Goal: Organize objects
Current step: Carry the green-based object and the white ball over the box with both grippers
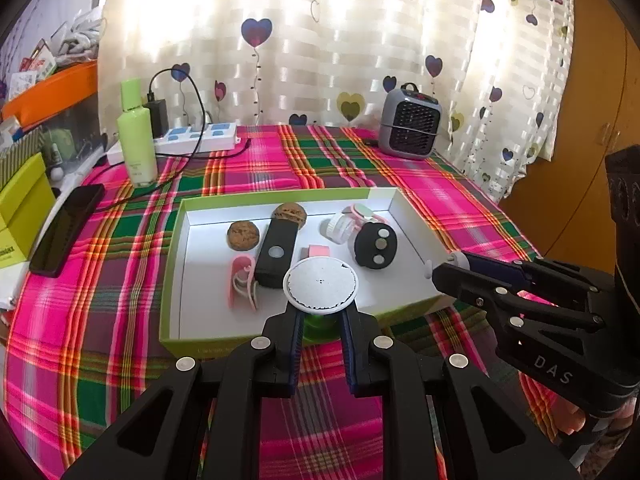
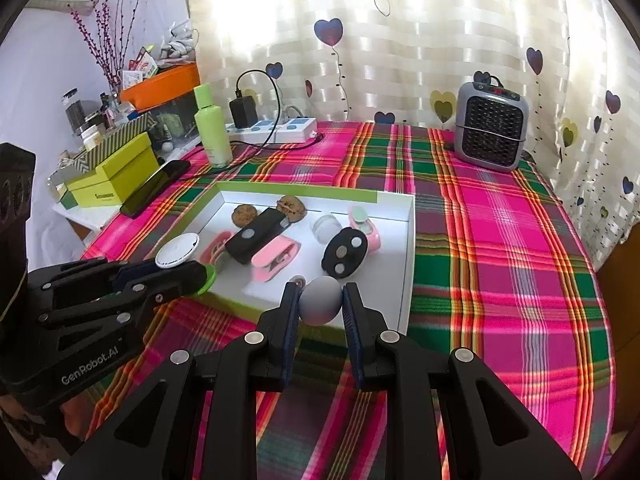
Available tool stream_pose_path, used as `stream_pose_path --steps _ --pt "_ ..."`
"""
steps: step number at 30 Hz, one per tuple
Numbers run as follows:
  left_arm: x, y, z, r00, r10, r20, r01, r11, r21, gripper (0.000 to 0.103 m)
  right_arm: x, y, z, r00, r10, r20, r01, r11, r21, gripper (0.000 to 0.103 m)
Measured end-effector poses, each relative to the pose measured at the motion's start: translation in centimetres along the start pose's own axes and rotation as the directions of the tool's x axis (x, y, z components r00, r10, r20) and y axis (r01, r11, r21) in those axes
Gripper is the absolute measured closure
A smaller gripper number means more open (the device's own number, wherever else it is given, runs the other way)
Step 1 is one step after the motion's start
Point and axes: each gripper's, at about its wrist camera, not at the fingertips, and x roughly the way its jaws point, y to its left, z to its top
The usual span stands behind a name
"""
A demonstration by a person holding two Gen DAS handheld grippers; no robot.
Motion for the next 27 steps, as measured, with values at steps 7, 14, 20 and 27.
stream_pose_path --steps 7,14,20,27 --pt "1.3 0.5 0.6 1.0 0.007 -0.012 -0.008 1.0 -0.01 0.088 1.8 -0.6 0.6 1.0 0.006 -0.025 -0.006 1.0 0.005 0.08" --pt "2.7 0.9 0.8 0.999 0.015 -0.037 -0.015 1.0 -0.016 0.088 3.3 -0.8 1.1 0.999 0.019 -0.049 -0.018 1.0 0.015 0.08" --pt "3.9 1.4 1.0 0.998 0.021 -0.057 -0.022 0.999 -0.028 0.088 4.8 -0.8 1.3 0.996 0.036 -0.084 -0.035 0.999 0.012 0.08" --pt "4.9 1.6 1.0 0.997 0.016 -0.074 -0.019 0.999 -0.036 0.087 6.4 -0.7 1.2 0.991 0.046 -0.126 -0.045 0.999 0.016 0.08"
